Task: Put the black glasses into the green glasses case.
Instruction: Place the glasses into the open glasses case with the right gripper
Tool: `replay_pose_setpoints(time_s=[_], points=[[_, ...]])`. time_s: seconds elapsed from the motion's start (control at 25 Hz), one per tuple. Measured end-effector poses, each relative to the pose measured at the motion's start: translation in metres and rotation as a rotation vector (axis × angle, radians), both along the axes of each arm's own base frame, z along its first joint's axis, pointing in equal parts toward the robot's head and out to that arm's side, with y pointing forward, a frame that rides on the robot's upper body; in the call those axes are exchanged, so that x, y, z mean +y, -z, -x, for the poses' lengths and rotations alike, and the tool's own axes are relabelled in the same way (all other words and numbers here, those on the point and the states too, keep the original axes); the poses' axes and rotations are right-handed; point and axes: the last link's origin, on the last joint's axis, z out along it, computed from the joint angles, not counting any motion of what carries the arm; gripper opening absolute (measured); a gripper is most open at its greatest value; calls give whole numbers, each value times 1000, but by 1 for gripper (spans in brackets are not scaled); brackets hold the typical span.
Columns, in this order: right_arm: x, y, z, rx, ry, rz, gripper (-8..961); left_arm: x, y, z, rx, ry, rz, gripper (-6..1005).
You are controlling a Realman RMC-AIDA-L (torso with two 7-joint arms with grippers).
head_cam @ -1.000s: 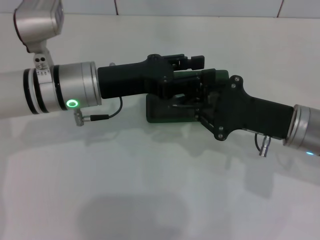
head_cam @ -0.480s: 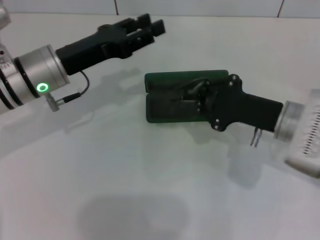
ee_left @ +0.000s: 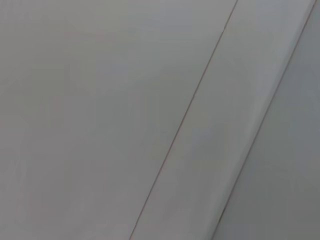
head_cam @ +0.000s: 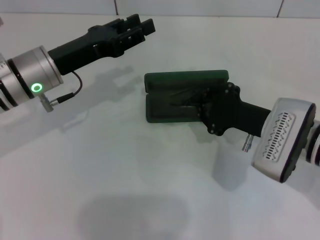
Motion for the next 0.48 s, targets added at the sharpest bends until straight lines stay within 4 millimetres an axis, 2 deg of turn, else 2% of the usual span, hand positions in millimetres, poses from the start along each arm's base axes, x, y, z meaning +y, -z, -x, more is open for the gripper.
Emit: replay_pose_setpoints(time_s=[0.48], points=[[3, 2, -6, 33, 131, -10, 178, 3, 6, -5, 10, 2, 19, 580]])
